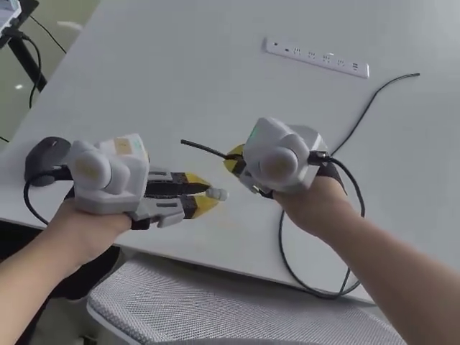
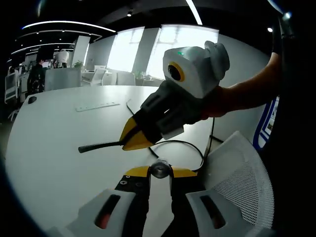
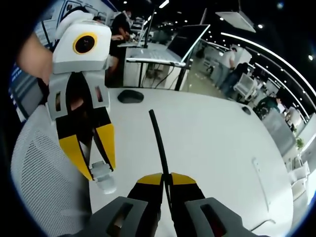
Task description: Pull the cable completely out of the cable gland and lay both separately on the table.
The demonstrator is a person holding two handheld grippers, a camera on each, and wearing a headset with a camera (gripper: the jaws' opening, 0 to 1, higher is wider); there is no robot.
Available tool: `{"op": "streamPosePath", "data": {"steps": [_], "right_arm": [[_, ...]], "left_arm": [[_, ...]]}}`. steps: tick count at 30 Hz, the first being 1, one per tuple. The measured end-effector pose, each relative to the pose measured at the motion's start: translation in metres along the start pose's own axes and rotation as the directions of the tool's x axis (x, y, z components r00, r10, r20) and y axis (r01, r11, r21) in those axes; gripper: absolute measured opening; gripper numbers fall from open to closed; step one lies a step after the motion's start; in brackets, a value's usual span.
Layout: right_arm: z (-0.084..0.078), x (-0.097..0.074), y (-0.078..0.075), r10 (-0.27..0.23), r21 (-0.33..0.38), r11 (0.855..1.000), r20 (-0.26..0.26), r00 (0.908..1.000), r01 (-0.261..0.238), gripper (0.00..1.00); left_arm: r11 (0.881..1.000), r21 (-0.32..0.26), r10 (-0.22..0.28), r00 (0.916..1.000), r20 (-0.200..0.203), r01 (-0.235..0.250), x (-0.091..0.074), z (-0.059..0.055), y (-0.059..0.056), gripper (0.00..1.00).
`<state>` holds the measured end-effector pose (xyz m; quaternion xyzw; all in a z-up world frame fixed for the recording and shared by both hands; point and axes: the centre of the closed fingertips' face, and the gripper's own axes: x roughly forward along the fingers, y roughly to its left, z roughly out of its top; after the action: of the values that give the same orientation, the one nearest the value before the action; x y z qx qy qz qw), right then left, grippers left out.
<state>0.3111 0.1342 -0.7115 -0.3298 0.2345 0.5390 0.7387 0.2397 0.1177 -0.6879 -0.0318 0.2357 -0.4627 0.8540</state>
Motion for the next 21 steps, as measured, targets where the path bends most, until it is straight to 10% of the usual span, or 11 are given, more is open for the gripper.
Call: {"op": "streamPosePath", "data": {"steps": [21], "right_arm": [[-0.02,0.072,0.018,0.142,0.001,0.99,-0.081,0.9865,-0.143,0.0]], "left_arm": [[0.999,-0.01,0.041,0.999,-0.015,-0.041,0.007,-0.04,0.038,0.15]]}}
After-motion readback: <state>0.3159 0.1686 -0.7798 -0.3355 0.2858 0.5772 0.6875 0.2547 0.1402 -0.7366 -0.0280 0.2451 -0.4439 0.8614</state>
